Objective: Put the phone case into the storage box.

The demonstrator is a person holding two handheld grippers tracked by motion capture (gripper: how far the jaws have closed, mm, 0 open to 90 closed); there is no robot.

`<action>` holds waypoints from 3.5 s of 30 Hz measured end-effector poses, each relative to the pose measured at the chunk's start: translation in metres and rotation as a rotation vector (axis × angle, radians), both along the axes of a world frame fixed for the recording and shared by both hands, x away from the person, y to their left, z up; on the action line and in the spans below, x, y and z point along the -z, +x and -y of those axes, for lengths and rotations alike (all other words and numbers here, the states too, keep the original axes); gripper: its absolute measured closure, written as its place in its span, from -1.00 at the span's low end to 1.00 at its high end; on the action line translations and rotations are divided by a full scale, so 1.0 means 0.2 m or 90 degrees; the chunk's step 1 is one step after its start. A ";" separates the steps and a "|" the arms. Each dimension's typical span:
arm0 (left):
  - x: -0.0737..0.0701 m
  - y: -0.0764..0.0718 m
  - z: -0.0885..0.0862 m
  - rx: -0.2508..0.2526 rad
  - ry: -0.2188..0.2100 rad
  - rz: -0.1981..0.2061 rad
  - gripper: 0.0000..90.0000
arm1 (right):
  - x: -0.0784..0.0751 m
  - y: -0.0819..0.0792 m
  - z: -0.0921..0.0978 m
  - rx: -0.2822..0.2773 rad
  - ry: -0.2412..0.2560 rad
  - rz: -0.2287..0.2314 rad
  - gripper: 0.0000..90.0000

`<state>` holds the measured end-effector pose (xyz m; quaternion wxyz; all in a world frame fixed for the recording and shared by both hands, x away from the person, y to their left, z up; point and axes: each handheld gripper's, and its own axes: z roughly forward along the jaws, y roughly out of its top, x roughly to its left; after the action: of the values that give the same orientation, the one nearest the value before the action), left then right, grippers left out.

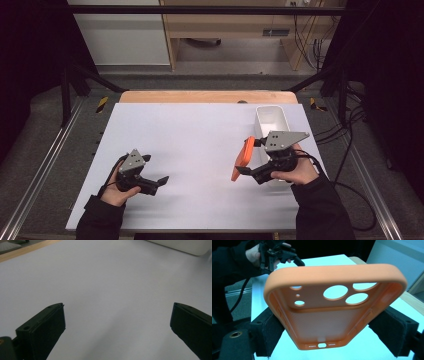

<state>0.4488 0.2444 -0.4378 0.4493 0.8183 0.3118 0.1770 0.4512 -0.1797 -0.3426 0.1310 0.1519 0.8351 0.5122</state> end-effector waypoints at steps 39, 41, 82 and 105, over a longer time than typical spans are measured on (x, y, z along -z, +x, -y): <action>0.11 -0.04 -0.21 -0.103 -0.028 0.021 -1.00 | -0.20 0.14 0.07 0.211 0.022 0.006 -0.65; 0.11 -0.04 -0.21 -0.103 -0.032 0.022 -1.00 | -0.22 0.15 0.07 0.222 0.022 0.006 -0.65; 0.12 -0.02 -0.19 -0.082 -0.035 0.020 -1.00 | -0.26 0.48 0.18 0.492 0.010 -0.016 -0.65; 0.12 -0.02 -0.19 -0.077 -0.033 0.021 -1.00 | -0.20 0.67 0.20 0.605 0.005 -0.047 -0.65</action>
<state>0.4451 0.2831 -0.4623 0.4640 0.7829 0.3580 0.2089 0.5854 -0.2195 -0.3029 0.3204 0.5358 0.6753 0.3929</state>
